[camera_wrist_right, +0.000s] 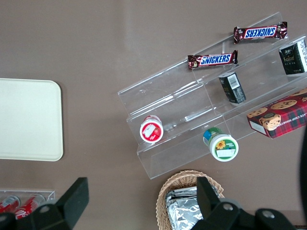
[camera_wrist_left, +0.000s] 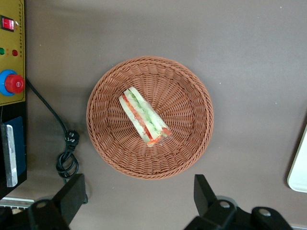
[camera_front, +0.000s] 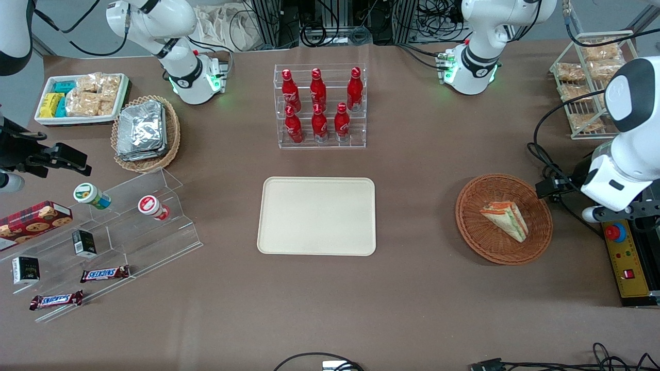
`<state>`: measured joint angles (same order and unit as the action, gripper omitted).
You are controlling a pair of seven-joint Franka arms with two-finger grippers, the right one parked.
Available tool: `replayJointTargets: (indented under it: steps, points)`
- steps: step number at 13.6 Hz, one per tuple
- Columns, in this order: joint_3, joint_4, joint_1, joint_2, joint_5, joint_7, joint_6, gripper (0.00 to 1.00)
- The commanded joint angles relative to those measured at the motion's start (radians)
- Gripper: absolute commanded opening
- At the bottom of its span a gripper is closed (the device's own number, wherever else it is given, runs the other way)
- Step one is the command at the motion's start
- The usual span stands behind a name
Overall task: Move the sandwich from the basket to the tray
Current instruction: 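Move the left gripper above the wrapped sandwich in the wicker basket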
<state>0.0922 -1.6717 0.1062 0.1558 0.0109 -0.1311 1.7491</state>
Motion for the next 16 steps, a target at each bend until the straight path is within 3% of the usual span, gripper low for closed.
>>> replayJointTargets:
  steps: [1,16]
  points:
    - [0.001,0.035,0.001,0.015,0.011,-0.018,-0.017,1.0]
    - [0.004,0.015,-0.013,0.105,-0.009,-0.068,0.024,1.0]
